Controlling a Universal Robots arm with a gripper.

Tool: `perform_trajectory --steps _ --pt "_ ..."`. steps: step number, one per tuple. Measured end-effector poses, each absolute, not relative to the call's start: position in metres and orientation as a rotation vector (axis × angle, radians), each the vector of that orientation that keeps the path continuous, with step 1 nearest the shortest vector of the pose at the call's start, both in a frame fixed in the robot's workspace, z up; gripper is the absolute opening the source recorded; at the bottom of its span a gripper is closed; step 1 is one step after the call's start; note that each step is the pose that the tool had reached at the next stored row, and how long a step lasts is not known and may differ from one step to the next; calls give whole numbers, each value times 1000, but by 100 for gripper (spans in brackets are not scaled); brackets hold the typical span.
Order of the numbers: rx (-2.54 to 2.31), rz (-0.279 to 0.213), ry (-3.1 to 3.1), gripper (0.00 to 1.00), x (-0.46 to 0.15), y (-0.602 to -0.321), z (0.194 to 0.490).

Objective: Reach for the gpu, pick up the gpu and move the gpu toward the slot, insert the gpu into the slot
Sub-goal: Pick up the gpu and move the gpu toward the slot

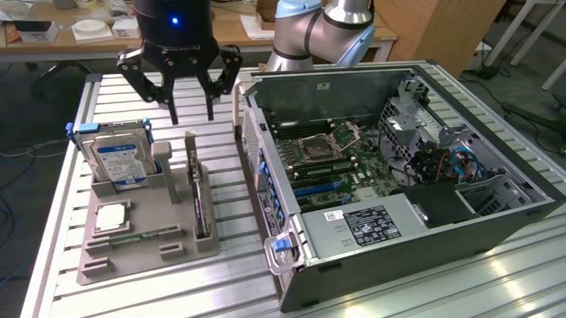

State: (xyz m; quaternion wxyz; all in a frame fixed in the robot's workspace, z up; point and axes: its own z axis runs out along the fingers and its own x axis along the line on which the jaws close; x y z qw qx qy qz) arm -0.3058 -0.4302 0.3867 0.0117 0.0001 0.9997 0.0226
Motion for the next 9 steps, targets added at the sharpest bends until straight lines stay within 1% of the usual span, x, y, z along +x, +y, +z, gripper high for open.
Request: perform_trajectory --steps 9 --pt "0 70 3118 53 -306 -432 383"
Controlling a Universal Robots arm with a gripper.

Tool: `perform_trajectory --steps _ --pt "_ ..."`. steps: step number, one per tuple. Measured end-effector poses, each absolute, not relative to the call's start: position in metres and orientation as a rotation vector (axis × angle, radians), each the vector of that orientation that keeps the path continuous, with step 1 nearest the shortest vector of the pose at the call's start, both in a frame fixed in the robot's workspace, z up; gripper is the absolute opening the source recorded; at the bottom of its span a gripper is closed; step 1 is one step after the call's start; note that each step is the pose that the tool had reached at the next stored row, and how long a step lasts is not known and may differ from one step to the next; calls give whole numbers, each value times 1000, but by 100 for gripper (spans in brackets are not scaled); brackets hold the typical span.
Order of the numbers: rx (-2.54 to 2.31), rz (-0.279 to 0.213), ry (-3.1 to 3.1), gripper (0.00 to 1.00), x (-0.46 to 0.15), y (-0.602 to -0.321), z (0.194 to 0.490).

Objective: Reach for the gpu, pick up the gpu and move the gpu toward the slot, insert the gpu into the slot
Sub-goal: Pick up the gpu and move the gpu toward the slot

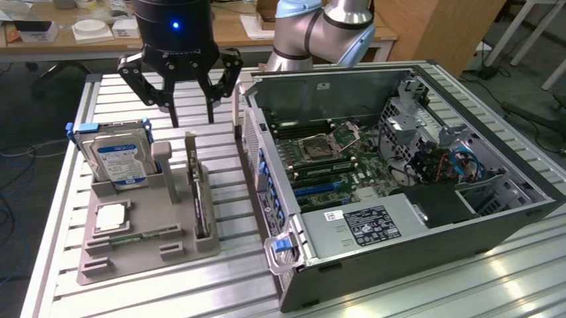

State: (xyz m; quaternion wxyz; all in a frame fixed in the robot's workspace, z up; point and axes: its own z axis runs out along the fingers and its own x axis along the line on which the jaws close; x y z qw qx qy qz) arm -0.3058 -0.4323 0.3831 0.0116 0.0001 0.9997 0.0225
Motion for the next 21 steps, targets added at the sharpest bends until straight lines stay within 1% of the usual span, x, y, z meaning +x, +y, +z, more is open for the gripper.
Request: perform_trajectory --steps 11,21 --pt "-42 71 3120 53 -306 -434 375" --pt "-47 72 3121 53 -306 -434 375"
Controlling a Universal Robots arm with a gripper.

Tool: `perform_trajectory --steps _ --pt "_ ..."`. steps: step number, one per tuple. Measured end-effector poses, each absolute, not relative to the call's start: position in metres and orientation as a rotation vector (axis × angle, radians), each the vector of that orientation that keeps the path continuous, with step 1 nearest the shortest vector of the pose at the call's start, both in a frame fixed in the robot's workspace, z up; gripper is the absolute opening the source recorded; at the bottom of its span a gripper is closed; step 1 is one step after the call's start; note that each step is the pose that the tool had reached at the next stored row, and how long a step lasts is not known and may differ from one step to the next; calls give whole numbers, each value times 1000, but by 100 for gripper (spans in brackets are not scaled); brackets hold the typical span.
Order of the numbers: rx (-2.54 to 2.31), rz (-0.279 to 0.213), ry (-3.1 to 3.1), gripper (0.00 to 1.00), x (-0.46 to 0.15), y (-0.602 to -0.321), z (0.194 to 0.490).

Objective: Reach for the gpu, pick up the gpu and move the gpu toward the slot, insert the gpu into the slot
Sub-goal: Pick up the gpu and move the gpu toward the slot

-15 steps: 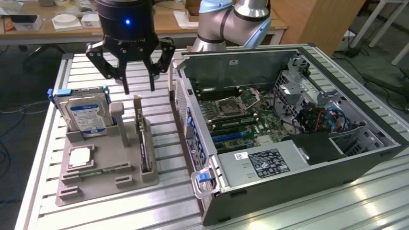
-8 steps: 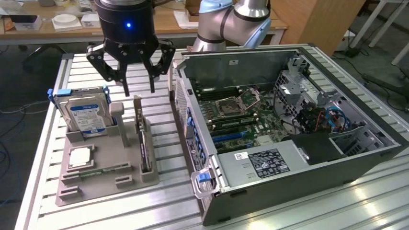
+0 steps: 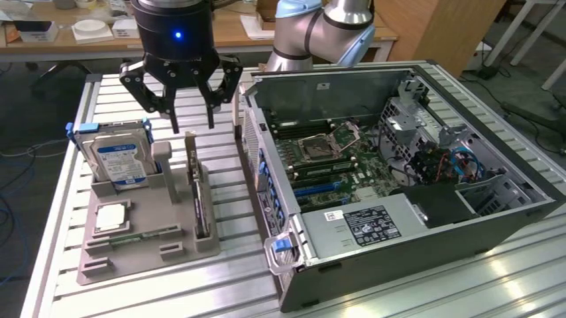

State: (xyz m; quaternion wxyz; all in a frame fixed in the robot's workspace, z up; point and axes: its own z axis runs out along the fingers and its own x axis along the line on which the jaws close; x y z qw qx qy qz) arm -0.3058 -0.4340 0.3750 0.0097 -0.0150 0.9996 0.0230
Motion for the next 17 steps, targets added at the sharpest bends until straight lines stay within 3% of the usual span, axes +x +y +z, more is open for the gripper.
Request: perform_trajectory --steps 17 --pt "-112 75 3147 53 -306 -435 369"
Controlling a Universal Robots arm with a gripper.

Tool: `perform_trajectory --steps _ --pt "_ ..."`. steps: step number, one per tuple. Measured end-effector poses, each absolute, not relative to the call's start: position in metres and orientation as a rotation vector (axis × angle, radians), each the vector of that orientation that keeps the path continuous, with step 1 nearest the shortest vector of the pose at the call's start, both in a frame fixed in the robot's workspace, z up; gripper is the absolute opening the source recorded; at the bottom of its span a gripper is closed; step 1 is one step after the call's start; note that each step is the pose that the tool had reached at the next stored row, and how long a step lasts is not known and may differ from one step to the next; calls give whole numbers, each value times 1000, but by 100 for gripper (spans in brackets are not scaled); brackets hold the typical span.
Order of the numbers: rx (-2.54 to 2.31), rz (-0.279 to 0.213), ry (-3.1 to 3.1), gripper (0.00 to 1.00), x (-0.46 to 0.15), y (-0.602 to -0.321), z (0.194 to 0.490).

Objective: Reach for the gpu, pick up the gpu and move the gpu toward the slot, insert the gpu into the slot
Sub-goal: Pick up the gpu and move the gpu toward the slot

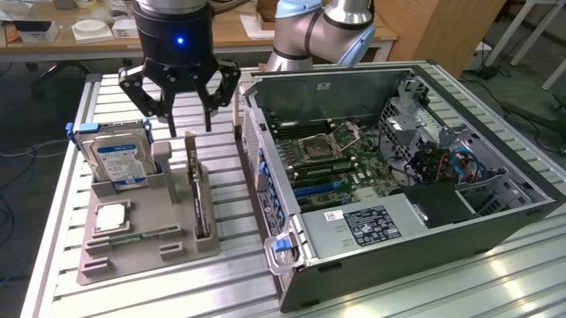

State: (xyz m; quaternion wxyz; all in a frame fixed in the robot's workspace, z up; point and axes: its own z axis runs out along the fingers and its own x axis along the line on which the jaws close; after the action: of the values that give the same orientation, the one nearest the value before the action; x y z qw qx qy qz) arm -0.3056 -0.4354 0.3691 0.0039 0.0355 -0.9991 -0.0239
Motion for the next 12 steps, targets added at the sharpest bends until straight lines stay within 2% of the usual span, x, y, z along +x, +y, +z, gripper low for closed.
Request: perform_trajectory --steps 12 --pt "77 -75 -3132 53 -306 -440 357"
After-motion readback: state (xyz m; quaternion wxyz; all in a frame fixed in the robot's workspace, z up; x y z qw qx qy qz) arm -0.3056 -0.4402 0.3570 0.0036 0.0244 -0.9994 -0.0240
